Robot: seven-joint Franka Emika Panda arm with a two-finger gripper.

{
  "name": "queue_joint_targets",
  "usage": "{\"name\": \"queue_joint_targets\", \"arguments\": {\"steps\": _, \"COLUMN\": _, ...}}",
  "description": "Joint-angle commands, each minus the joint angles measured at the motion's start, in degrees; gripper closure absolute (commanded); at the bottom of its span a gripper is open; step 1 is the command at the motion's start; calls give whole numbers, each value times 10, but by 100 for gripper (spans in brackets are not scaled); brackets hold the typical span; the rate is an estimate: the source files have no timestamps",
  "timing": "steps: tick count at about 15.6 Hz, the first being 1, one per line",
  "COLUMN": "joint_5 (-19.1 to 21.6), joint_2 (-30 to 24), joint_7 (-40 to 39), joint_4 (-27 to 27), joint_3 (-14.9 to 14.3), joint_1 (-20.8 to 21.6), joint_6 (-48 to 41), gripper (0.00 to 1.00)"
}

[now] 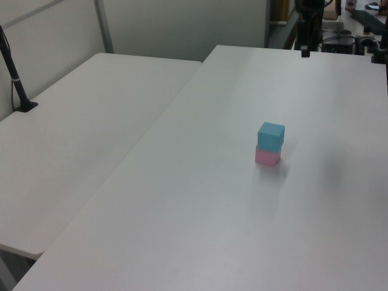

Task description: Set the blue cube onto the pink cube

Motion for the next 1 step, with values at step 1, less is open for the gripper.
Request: {"name": "queue_joint_targets", "arguments": {"steps": 1, "joint_5": -7, "joint_2": -17, "joint_7": -11, "joint_4": -4, "joint_3": 36, "joint_1": -41, "joint_6": -19, "gripper": 0}}
